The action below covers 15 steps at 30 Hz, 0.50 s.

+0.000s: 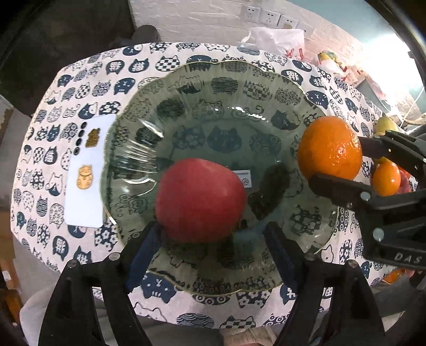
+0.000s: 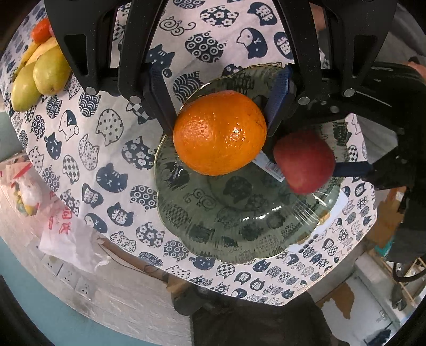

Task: Organize fruits
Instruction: 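Lower the apple and orange onto the plate and open both grippers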

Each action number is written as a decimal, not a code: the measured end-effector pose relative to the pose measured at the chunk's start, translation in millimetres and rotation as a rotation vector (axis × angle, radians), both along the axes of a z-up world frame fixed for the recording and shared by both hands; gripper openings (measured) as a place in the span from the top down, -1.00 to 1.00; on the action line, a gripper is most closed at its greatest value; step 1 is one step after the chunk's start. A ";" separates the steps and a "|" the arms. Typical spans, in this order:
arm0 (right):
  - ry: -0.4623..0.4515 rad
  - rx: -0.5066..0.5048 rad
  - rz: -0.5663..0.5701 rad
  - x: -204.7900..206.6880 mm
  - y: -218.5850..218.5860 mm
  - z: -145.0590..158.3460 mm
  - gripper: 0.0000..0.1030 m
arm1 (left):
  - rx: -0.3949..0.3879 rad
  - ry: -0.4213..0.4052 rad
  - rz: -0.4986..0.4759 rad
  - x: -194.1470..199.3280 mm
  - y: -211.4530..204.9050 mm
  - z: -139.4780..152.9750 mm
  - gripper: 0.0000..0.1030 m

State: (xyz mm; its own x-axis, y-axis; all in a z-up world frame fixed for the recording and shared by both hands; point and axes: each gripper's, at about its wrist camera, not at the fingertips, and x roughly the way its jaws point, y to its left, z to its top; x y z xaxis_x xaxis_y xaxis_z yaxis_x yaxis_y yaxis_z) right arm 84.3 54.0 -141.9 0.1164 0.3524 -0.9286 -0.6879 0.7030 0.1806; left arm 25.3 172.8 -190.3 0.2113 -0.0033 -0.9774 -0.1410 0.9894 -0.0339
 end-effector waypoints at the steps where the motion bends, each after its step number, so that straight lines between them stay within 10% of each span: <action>1: -0.002 0.001 0.001 0.1 0.0 0.0 -0.28 | -0.002 0.001 0.005 -3.8 2.0 0.5 -0.59; 15: -0.002 0.030 -0.022 1.3 2.1 8.9 -0.36 | 0.010 -0.027 -0.021 -15.3 -2.7 11.8 -0.59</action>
State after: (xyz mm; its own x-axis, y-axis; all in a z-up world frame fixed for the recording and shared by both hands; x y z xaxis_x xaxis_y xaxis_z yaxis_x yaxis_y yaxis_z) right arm 85.7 56.2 -133.0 0.1260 0.3770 -0.9176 -0.6725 0.7125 0.2003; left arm 9.9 170.2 -178.5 0.2380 0.0017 -0.9713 -0.1191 0.9925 -0.0274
